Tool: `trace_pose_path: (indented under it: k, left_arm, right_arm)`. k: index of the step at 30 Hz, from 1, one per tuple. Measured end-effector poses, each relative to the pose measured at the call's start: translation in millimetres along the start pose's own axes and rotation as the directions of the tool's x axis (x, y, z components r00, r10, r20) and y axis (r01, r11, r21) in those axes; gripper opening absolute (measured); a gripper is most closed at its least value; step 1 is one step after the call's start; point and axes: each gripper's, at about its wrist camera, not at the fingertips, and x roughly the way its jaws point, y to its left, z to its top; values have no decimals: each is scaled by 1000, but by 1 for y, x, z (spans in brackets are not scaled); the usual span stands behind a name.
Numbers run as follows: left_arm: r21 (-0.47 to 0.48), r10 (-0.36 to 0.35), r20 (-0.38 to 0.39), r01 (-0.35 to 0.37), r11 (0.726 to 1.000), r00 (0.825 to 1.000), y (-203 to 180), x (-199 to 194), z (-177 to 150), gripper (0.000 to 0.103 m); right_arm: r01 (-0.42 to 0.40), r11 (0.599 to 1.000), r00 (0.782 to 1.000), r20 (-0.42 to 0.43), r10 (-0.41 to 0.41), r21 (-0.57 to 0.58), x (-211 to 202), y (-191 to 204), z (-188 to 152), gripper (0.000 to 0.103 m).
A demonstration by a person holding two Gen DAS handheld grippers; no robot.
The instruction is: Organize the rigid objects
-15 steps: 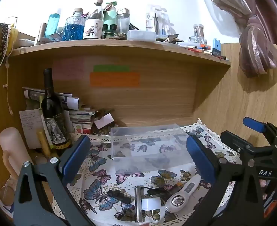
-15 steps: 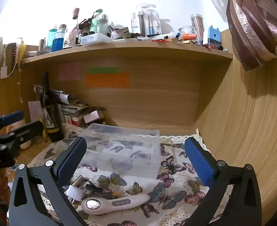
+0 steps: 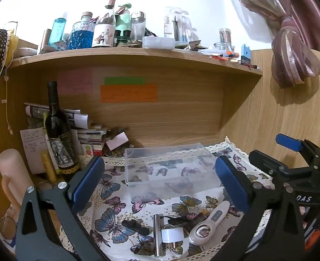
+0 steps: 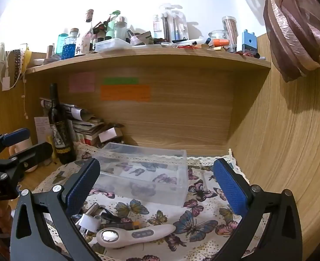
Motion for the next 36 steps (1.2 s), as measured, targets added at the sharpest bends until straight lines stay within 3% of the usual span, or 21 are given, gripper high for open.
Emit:
trace_pose_path:
  k: [36]
  left_arm:
    - [-5, -10, 6, 10, 1000, 1000, -1, -3, -2, 103]
  right_arm:
    - [-6, 1000, 1000, 6, 6, 3, 0, 4, 1, 103]
